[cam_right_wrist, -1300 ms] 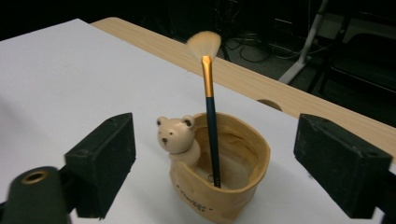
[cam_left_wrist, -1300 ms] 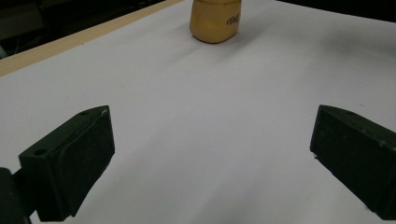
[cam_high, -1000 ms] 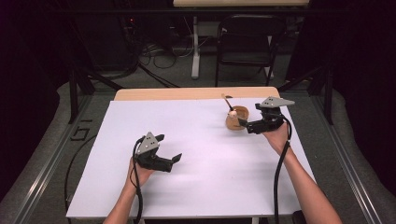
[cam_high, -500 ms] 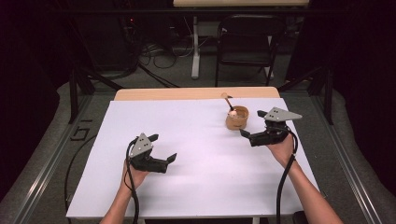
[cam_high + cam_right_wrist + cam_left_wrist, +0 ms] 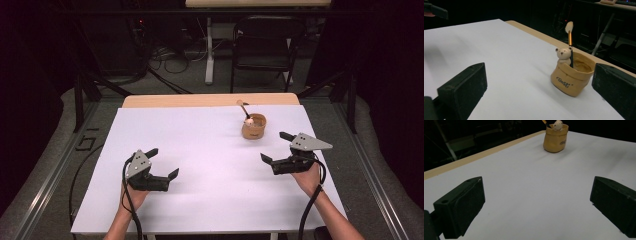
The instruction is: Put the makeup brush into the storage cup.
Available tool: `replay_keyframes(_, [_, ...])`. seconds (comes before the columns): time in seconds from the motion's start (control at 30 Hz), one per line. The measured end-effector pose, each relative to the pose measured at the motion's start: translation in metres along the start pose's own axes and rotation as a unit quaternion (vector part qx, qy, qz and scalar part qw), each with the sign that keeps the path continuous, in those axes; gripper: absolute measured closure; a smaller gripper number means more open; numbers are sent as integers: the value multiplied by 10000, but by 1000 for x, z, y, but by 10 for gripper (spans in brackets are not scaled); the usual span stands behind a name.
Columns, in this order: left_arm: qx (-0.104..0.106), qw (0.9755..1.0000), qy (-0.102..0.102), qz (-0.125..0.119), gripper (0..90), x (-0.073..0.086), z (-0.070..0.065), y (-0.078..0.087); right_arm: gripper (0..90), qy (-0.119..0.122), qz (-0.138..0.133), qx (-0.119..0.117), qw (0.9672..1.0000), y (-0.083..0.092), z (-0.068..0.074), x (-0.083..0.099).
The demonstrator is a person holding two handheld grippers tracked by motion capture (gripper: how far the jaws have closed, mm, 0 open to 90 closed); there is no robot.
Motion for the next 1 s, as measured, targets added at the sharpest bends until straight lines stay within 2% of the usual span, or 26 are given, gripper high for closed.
replay_keyframes(0.07, [-25,10000,69,-67,0,2,0,6,0,-15,-37,-21,10000,4,3,2])
replay_keyframes(0.23, [-164,9995,79,-259,0,7,0,20,0,-12,-85,-86,9999,14,11,6])
replay_keyframes(0.43, [-294,9991,86,-300,0,17,0,34,0,2,-83,-92,9999,25,16,15])
replay_keyframes(0.53, [-309,9987,178,-353,0,22,0,38,0,-76,-46,-94,9999,29,17,22])
replay_keyframes(0.63, [-329,9987,208,-330,0,27,0,41,0,-75,-51,-119,9999,31,20,28])
replay_keyframes(0.77, [-356,9987,237,-293,0,34,-1,43,0,-17,7,-32,10000,35,22,36])
replay_keyframes(1.0, [-367,9986,279,-273,0,44,-4,48,0,-52,137,43,9999,45,24,53])
Point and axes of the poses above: each handheld gripper's, and its own axes: y roughly backward along the jaws, x roughly out of its underside, z roughly to its left, the point moved 9 cm from there along -y, roughly forward along the jaws, and after that the axes turned 15 degrees about x, right-handed, at the moved point
